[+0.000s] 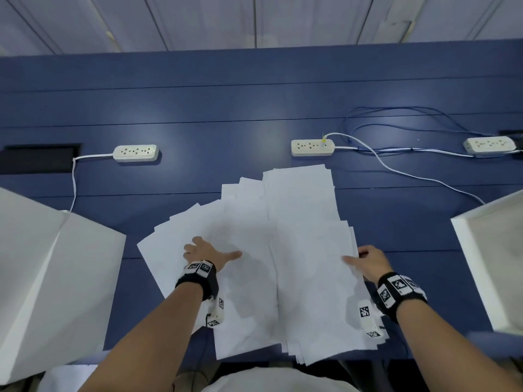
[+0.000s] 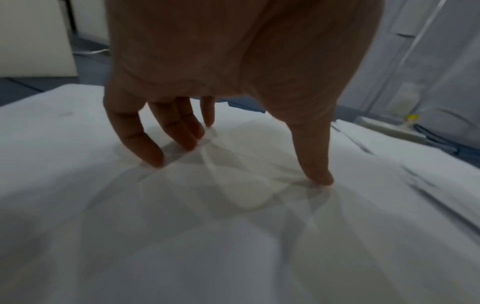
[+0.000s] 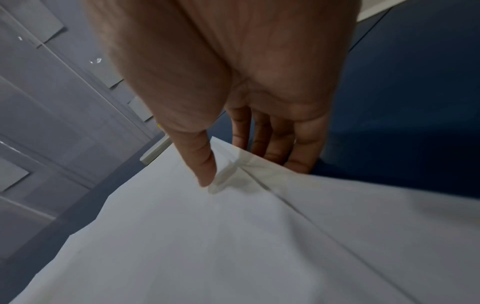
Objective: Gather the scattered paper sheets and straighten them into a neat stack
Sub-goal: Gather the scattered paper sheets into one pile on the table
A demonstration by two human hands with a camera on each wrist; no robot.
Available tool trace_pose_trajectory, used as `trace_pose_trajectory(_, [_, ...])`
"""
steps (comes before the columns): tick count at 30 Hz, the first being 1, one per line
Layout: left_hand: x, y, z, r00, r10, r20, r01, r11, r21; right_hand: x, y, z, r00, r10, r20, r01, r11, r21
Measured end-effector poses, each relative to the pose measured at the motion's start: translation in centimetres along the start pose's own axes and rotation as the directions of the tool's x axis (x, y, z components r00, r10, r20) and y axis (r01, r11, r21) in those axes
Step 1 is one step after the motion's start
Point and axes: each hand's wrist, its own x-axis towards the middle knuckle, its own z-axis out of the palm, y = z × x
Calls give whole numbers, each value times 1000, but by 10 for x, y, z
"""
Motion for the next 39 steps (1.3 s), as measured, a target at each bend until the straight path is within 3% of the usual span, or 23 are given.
trace_pose_trajectory(5, [1, -3, 6, 999, 11, 42, -6, 992, -127, -1, -7, 9, 995, -6, -98, -2, 996, -85])
trace_pose_trajectory(13, [-31, 34, 32, 992, 114, 54, -91, 941, -325, -3, -26, 54, 986, -64, -153, 63, 998, -14])
trace_pose_trajectory(17, [-11, 22, 9, 989, 147, 16, -139, 961, -238, 1, -30, 39, 981, -54, -186, 60, 998, 27])
trace_pose_trajectory(22, [6, 4, -4, 990, 143, 10, -139, 970, -200, 11, -18, 14, 973, 56, -224, -46, 998, 48])
trace_pose_trajectory(33, [-20, 38, 26, 979, 205, 9, -190, 922, -338, -10, -39, 65, 983, -27, -183, 54, 987, 149])
trace_pose_trajectory(37, [-5, 18, 12, 988, 136, -73, -150, 957, -248, -15, -36, 30, 954, -3, -301, 5, 1000, 7])
trace_pose_trajectory(39, [-1, 9, 14, 989, 118, -89, -131, 981, -147, -16, -31, 19, 964, 1, -267, -26, 996, -91])
